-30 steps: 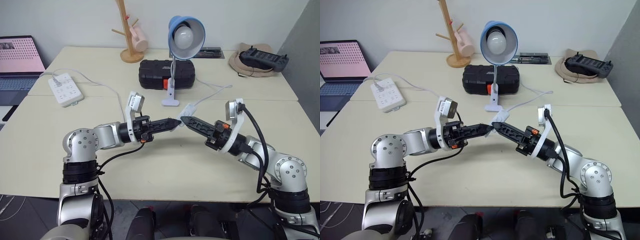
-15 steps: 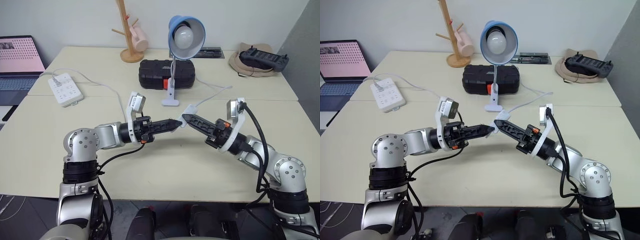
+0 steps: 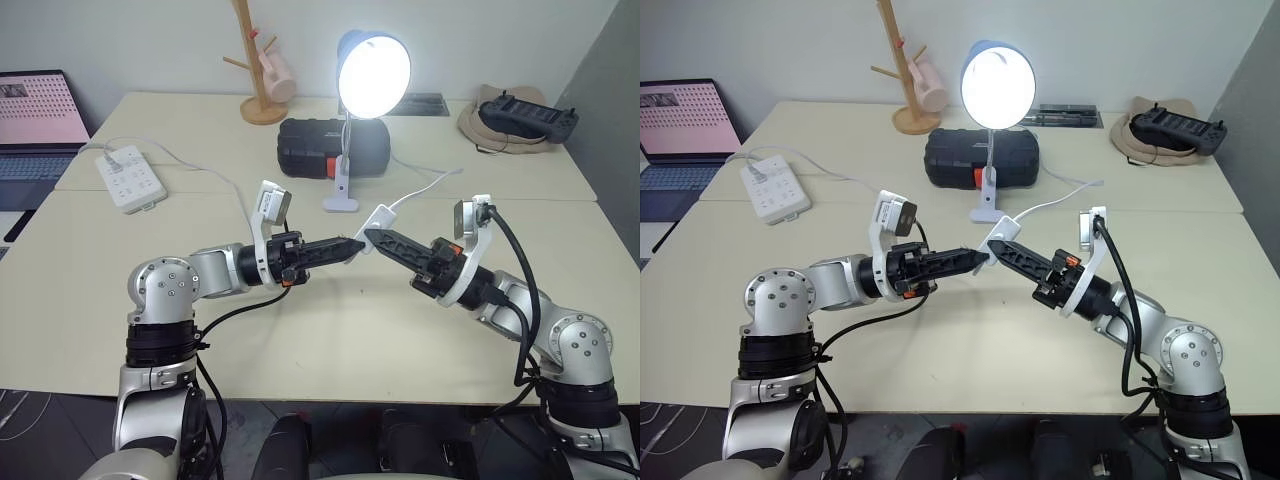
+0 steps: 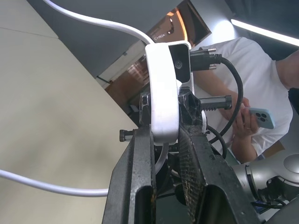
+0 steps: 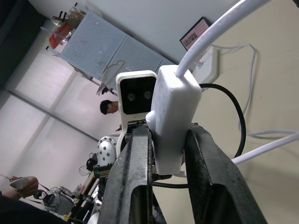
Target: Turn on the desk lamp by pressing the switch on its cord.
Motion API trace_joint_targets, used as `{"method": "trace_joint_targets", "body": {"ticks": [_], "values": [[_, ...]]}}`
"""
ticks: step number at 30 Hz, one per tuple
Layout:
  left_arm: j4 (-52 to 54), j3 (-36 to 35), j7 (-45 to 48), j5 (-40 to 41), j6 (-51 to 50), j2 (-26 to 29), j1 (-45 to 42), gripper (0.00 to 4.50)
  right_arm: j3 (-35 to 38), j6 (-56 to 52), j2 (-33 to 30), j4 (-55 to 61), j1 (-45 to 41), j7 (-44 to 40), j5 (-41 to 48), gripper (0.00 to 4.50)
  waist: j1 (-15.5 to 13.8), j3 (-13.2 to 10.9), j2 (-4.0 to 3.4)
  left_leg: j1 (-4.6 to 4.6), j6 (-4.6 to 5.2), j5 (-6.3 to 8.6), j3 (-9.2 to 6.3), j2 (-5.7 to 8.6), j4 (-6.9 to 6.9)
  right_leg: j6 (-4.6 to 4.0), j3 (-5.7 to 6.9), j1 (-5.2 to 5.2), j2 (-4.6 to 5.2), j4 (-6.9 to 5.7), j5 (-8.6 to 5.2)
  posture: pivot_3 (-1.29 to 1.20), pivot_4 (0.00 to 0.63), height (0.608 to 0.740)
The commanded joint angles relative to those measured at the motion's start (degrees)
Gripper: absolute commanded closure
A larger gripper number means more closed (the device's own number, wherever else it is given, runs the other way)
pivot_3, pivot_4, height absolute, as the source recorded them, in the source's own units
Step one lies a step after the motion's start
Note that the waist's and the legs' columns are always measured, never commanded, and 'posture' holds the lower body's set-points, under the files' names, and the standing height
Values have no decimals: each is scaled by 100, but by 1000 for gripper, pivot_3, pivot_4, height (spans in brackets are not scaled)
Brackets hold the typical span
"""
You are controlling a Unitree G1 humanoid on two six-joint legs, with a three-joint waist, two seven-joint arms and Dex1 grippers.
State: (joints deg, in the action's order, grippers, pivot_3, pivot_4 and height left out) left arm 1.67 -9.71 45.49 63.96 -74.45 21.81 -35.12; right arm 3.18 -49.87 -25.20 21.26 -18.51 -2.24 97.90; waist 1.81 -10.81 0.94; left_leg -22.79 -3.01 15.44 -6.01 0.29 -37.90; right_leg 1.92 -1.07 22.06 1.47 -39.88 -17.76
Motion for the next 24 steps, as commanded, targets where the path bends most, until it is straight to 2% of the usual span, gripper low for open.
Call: {"method": "trace_joint_targets", "body": {"ticks": [1,4,7,12,15,17,19,24], "values": [[92,14,-28,-31,98,87,-76,4119,95,34,-57,214,-48,-65,139,2564,0,0,0,0,0,0,0,0,0,0,0,0,0,0,0,0,150,740],[124,125,93,-164,216,193,-90,4119,126,-2,-144,240,13,-108,114,1921,0,0,0,0,0,0,0,0,0,0,0,1,0,0,0,0,150,740],[-86,192,366,-529,579,499,-279,4119,328,-142,-581,434,350,-167,57,1197,-12,0,0,-2,0,0,0,0,0,0,1,2,0,1,0,0,150,740],[-467,1353,1401,-2187,2209,1315,-503,4119,612,-337,-1596,853,750,-371,-727,109,-27,-3,-1,-10,0,0,24,10,2,0,3,4,-2,9,0,0,150,740],[-964,2029,1910,-3246,3387,1577,-706,4119,541,-377,-2374,1419,621,-786,-1750,42,-26,-7,-8,-6,0,0,35,9,8,1,-1,5,-4,14,0,0,150,740],[-1254,2460,2214,-3908,4138,1683,-785,4119,422,-285,-2664,1688,523,-953,-2353,42,-15,-8,-8,-8,1,0,34,1,13,0,-1,8,-13,23,0,0,150,740],[-1586,2812,2394,-4515,4884,1702,-846,4119,331,-222,-2783,1862,481,-1088,-2749,42,-13,-8,-7,-12,0,0,32,-4,12,0,1,10,-17,26,0,0,150,740],[-2602,3185,2463,-5477,6245,1428,-1065,4119,106,-46,-2842,2111,663,-1457,-3617,42,-27,-11,-1,-21,1,0,27,-1,10,1,5,10,-12,35,0,0,150,740]]}}
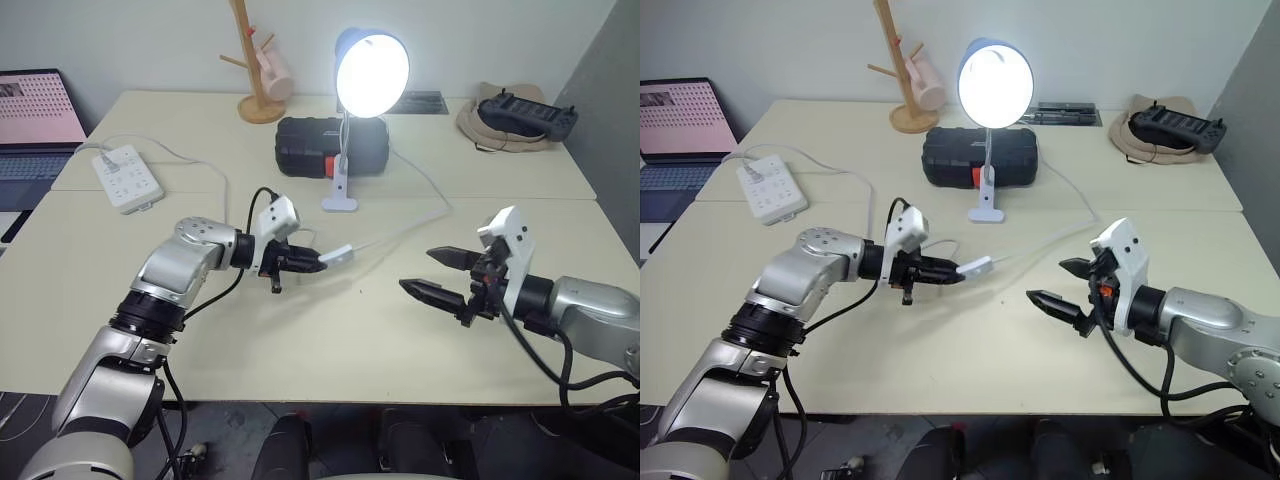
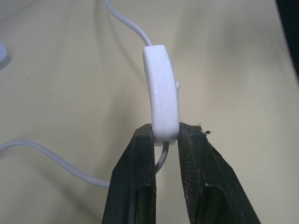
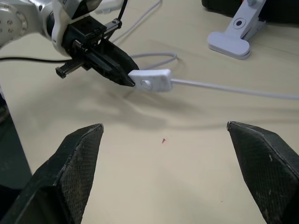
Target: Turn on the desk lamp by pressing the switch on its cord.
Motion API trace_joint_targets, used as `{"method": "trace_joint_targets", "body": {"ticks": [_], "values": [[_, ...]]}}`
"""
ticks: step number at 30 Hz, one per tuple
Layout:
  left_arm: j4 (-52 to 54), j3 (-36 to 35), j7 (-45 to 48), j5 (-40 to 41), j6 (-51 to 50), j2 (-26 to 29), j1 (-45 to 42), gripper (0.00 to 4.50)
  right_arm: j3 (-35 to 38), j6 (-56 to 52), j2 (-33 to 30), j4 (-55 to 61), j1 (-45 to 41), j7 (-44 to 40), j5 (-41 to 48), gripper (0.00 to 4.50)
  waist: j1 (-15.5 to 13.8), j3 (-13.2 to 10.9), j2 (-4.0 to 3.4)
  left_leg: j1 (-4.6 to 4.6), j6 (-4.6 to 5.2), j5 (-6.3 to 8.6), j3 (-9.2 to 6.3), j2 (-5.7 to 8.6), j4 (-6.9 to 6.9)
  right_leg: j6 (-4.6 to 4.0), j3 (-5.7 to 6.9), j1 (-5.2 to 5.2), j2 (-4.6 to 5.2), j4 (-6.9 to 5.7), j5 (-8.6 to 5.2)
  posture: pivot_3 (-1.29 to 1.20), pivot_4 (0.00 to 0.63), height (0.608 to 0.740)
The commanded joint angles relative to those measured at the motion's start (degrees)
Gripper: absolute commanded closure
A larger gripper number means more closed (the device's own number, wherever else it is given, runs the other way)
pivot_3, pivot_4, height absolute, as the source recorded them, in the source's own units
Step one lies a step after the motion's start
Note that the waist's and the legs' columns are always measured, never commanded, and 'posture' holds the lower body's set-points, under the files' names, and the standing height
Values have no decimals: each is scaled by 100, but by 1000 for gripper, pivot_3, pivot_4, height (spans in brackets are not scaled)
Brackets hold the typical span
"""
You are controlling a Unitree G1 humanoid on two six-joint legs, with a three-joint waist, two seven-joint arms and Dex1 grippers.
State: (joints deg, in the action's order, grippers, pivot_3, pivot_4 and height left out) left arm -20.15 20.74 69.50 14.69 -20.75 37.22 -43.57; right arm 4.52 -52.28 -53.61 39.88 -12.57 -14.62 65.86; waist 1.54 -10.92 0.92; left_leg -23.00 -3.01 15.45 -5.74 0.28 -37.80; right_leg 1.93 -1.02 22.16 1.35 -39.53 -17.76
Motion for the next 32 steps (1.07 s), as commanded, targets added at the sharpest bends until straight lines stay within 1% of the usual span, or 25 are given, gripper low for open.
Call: {"method": "trace_joint_targets", "body": {"ticks": [1,4,6,8,9,10,12,14,16,18,21,22,25,28,32], "values": [[-595,169,53,-690,1096,-165,-233,4119,-22,208,51,250,122,-234,-468,42,-3,-1,2,-1,0,0,0,1,-1,0,0,-1,1,0,0,0,150,740],[-960,80,143,-818,1358,-307,-290,4119,-20,247,155,254,237,-305,-663,42,-2,-2,5,-1,0,0,-2,2,-3,2,2,-3,3,1,1,0,150,740],[-1165,3,253,-848,1490,-374,-351,3420,45,266,233,265,366,-320,-762,0,-1,-2,5,-1,0,0,-4,3,-5,2,3,-4,3,-2,1,0,150,740],[-1313,-64,359,-844,1541,-423,-417,3185,105,284,291,260,473,-350,-837,0,0,-2,5,1,1,0,-7,3,-6,3,5,-7,2,-3,2,0,150,740],[-1370,-92,394,-853,1553,-436,-455,2858,116,297,300,254,517,-384,-882,0,1,-2,5,1,1,0,-7,3,-6,3,6,-7,2,-3,2,0,150,740],[-1411,-121,431,-853,1550,-442,-489,2708,126,309,308,250,564,-424,-929,0,2,-2,5,1,1,0,-7,3,-6,3,6,-7,2,-4,1,0,150,740],[-1409,-203,567,-795,1470,-405,-543,2213,177,348,321,225,692,-516,-1027,0,3,-3,6,0,1,0,-6,3,-6,3,5,-5,2,-4,2,0,150,740],[-1400,-295,701,-742,1334,-347,-586,1838,231,387,320,178,775,-631,-1110,0,4,-3,6,0,1,0,-8,3,-6,3,7,-5,2,-5,1,0,150,740],[-1344,-395,847,-731,1253,-221,-571,1363,286,428,310,140,840,-755,-1206,0,7,-3,6,1,1,0,-7,3,-7,3,6,-5,1,-7,2,0,150,740],[-1170,-593,1018,-592,958,-27,-556,944,360,460,280,91,903,-902,-1282,0,21,-3,6,4,1,0,-6,3,-7,3,5,-6,1,-10,1,0,150,740],[-819,-932,1243,-345,399,363,-592,206,541,464,185,-13,951,-1184,-1345,0,39,-4,7,4,1,0,-4,0,-6,2,3,-2,-3,-15,1,0,150,740],[-744,-1077,1258,-318,281,603,-612,44,661,452,74,-105,941,-1368,-1343,0,38,-4,7,5,1,0,-5,-1,-7,2,3,-1,-3,-17,1,0,150,740],[-635,-1367,1198,-348,169,1089,-597,44,934,426,-204,-405,889,-1814,-1361,0,36,-4,7,6,1,0,-4,0,-8,2,3,-2,-2,-19,1,0,150,740],[-487,-1594,1298,-292,86,1477,-441,44,1050,507,-454,-737,906,-2199,-1582,0,27,-4,7,7,1,0,-5,0,-8,2,4,-3,-1,-18,1,0,150,740],[-176,-1848,1217,-227,-23,1794,-36,44,1085,603,-505,-1066,829,-2439,-1809,0,18,-4,7,7,1,0,-4,0,-7,2,4,-5,0,-17,1,0,150,740]]}}
